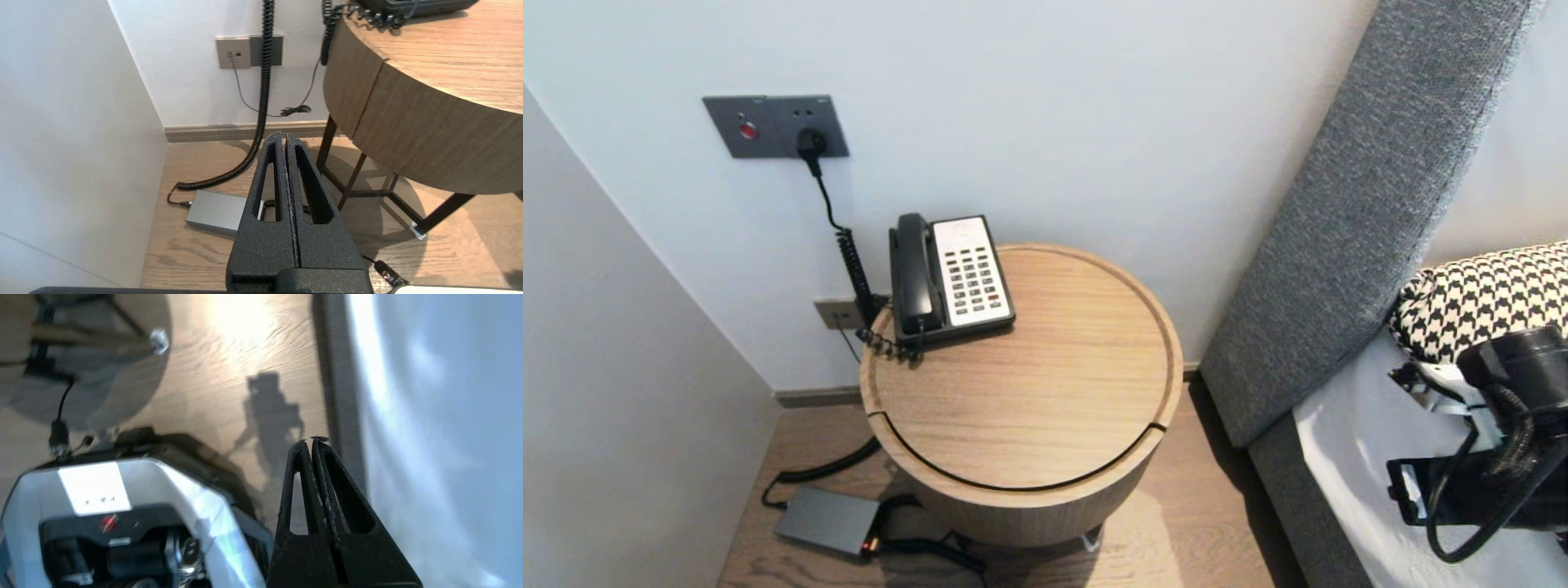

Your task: Open the nightstand drawer

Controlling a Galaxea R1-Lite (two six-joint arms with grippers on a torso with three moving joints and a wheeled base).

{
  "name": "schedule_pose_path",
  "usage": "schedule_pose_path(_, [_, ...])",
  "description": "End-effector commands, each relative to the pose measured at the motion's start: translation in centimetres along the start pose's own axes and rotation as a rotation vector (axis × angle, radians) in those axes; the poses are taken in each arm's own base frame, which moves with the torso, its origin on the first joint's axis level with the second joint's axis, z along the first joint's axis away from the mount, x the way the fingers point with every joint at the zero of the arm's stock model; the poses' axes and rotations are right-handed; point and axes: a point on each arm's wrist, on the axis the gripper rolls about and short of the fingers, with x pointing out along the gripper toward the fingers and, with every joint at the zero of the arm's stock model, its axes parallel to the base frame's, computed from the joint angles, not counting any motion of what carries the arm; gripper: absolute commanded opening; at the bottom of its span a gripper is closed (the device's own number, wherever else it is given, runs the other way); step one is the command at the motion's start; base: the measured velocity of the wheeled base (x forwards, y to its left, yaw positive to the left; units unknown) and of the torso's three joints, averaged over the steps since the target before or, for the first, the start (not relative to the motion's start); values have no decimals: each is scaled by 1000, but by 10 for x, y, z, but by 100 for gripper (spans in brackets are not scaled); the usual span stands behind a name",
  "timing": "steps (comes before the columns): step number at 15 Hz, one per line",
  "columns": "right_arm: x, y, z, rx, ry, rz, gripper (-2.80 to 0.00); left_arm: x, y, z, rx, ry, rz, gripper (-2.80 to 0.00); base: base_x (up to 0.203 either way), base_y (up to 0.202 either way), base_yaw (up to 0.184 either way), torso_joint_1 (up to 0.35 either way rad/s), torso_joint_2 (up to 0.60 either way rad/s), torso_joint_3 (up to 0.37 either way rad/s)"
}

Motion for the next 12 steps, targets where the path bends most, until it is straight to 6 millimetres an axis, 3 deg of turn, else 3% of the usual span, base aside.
schedule_pose_path(1, [-25, -15, -11, 29, -88, -29, -280, 1, 0, -3, 0, 7, 1, -280, 0, 0, 0, 0, 0, 0])
schedule_pose_path(7, [-75, -21, -60, 48, -272, -75, -280, 1, 0, -3, 0, 7, 1, -280, 0, 0, 0, 0, 0, 0])
schedule_pose_path(9, [-76, -23, -82, 55, -265, -127, -280, 1, 0, -3, 0, 7, 1, -280, 0, 0, 0, 0, 0, 0])
schedule_pose_path(12, [-73, -24, -87, 71, -250, -170, -280, 1, 0, -3, 0, 7, 1, -280, 0, 0, 0, 0, 0, 0])
